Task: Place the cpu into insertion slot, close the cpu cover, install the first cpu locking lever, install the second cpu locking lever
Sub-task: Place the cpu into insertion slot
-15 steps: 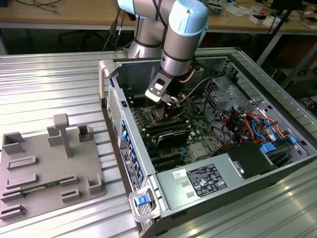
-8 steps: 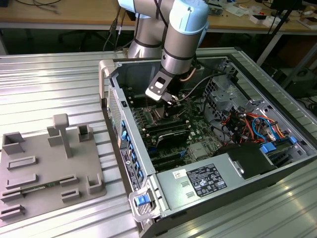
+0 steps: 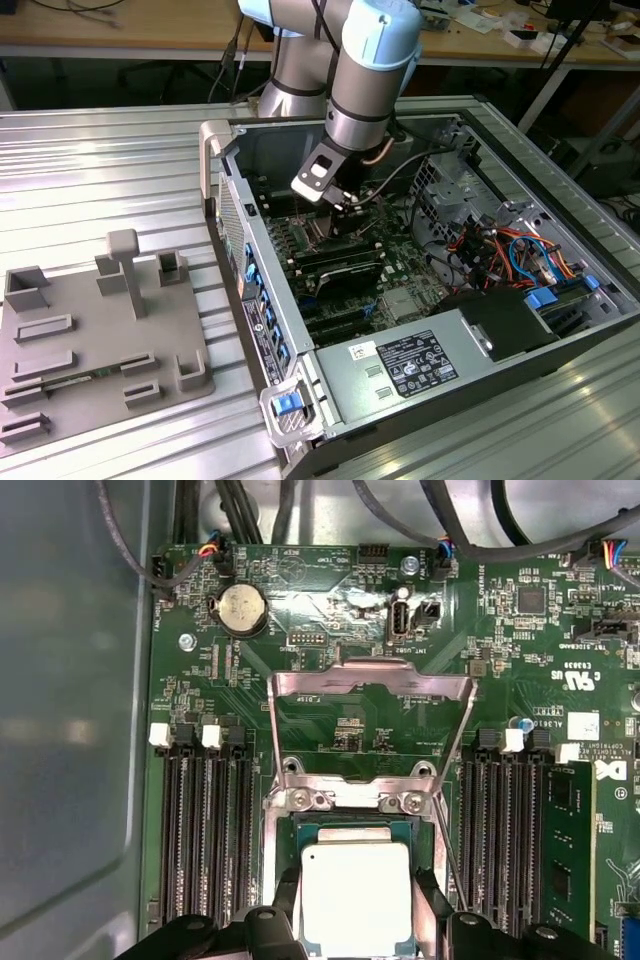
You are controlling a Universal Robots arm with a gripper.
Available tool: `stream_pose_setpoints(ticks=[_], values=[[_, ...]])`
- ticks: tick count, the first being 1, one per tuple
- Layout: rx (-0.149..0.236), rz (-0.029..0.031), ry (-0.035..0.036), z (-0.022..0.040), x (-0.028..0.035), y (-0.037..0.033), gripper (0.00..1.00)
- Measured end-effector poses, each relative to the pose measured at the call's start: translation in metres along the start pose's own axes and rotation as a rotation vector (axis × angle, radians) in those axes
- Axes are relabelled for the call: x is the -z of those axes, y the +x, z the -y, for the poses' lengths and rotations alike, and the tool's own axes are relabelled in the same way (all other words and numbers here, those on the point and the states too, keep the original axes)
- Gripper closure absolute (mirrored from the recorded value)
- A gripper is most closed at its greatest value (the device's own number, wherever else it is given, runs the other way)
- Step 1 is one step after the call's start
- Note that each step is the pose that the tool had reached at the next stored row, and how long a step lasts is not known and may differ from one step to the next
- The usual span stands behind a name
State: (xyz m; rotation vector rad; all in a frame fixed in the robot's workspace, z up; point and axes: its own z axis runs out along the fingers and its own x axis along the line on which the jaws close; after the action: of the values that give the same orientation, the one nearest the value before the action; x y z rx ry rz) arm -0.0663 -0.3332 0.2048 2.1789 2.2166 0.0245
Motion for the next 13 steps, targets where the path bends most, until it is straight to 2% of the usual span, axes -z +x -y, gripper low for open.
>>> stream_pose_setpoints(ticks=[5, 13], values=[[-0.014, 0.0002, 0.0, 0.0, -0.0001, 0.0, 0.47], [-0.016, 0.0002, 0.0001, 0.0, -0.0001, 0.0, 0.47]])
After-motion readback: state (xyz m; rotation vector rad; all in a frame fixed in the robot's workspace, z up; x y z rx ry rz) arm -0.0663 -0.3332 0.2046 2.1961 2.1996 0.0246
